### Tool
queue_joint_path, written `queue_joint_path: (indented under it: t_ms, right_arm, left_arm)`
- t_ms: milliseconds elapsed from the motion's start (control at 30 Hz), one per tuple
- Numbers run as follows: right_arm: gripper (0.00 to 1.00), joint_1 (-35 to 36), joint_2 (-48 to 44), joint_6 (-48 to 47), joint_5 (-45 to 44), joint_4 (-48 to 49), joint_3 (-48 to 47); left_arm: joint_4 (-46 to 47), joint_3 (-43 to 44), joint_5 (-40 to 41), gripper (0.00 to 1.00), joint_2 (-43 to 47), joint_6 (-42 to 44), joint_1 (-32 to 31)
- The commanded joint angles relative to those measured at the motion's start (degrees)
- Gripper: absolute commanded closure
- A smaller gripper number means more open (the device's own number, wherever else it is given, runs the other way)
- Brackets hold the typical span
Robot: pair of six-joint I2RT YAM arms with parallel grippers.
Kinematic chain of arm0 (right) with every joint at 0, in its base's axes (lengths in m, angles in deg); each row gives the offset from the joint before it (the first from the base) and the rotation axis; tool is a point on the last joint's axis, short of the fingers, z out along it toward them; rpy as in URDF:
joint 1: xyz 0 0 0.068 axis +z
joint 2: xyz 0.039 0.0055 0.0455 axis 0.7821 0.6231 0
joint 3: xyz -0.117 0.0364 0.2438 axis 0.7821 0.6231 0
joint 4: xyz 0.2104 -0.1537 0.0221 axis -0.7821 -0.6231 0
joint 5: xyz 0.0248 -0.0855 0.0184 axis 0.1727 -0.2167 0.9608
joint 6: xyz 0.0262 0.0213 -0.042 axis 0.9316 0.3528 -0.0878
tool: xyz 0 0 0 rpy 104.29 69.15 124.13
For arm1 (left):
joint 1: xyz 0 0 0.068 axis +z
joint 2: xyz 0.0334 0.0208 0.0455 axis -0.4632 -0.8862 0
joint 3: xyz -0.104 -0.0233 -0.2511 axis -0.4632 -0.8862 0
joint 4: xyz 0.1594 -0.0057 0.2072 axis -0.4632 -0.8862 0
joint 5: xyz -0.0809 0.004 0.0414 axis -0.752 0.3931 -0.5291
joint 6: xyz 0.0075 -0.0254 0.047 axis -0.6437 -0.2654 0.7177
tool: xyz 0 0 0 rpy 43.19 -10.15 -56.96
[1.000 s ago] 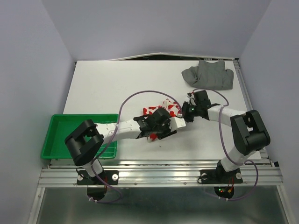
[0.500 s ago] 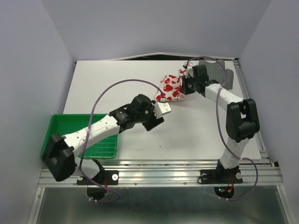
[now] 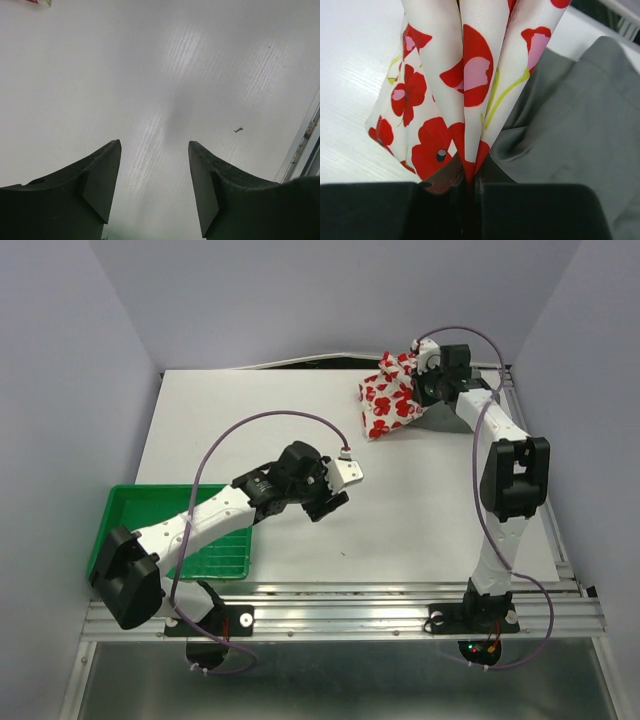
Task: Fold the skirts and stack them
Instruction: Neatly place the folded skirt to the corner
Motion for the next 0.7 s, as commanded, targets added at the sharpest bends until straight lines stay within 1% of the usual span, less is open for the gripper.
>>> queue_joint_path:
  t_ms: [0, 167, 367, 567, 667]
  right_arm:
    - [0.99, -2.76, 0.15, -4.49, 1.13, -0.23, -7.01]
    - [0.99, -5.22, 1.12, -5.55, 1.83, -1.72, -11.05]
    - [0.99, -8.04, 1.29, -6.87, 3.50, -2.42, -13.60]
    - [0.99, -12.16, 3.13, -7.22, 7.09, -6.81, -18.35]
    - [0.99, -13.49, 3.49, -6.43, 8.77, -7.17, -19.32]
  left_arm:
    - [0.66, 0.11, -1.25, 0.32, 0.77, 1.02, 0.49]
    - [0.40, 0.64, -1.69, 0.32, 0.16, 1.37, 0.67]
    - [-0.22, 1.17, -1.34, 0.32, -0.28, 1.63, 0.84]
    - [-1.54, 2.66, -1.77, 0.32, -0.72, 2.16, 0.84]
    - [-1.80, 3.45, -1.60, 0.32, -1.42, 2.25, 1.02]
